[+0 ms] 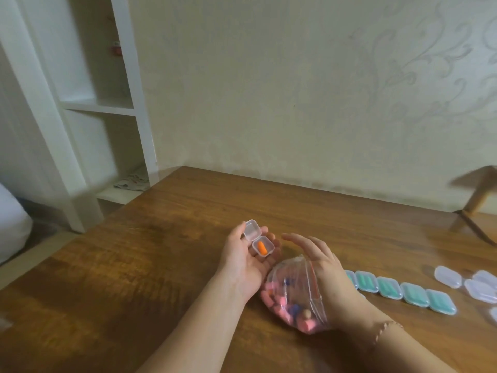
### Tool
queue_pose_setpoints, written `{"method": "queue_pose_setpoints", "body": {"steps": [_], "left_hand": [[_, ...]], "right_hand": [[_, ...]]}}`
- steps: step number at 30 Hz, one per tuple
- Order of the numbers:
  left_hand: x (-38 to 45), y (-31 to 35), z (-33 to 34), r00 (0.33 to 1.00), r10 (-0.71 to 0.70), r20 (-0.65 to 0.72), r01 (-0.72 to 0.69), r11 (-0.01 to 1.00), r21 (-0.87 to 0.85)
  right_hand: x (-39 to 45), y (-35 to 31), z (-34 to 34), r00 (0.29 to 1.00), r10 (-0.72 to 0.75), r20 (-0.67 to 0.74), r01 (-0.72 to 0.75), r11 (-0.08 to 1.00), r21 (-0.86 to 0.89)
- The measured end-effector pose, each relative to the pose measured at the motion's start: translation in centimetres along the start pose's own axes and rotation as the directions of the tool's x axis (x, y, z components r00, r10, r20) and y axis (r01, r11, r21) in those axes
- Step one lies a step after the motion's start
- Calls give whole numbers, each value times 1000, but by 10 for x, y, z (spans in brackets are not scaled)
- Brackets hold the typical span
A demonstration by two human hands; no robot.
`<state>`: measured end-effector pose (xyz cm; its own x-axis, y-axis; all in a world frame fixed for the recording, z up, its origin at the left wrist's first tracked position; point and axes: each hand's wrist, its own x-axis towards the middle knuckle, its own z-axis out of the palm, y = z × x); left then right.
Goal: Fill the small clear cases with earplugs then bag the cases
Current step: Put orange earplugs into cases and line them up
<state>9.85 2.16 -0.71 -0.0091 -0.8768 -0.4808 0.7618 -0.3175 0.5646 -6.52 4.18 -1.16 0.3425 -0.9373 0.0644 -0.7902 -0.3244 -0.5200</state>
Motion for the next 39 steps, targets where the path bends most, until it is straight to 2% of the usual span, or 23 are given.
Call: {"method": "queue_pose_setpoints", "body": {"steps": [3, 5, 10, 20, 24, 29, 35, 39], "left_hand": [[-1, 0, 0, 1000, 0, -4, 0, 1000, 5], [-1, 1, 0, 1000, -3, -6, 3, 1000, -11], [0, 1, -1, 1000, 12, 4, -12, 999, -49], [-2, 2, 0, 1000, 9, -2, -10, 999, -40], [-6, 3, 2, 1000, 12, -1, -12, 997, -70], [-10, 4, 4, 1000, 4, 14, -3, 995, -103], [-33, 3, 10, 992, 1, 125, 6, 998, -57], [-55, -14, 27, 970, -84, 227, 90, 996, -13]], "right_hand": [[-1, -5, -3, 999, -34, 40, 36, 997, -65], [-1, -12, -6, 995, -75, 65, 85, 982, -171], [1, -21, -7, 989, -138, 48, 146, 915, -376], [1, -19, -7, 981, -142, 133, 182, 912, -368], [-6, -14, -11, 990, -137, -8, 127, 932, -341], [-26, 2, -24, 972, -203, -118, 165, 948, -270], [-61, 16, -49, 935, -186, -302, 164, 982, -97], [-83, 28, -68, 882, -206, -424, 232, 973, 8]]}}
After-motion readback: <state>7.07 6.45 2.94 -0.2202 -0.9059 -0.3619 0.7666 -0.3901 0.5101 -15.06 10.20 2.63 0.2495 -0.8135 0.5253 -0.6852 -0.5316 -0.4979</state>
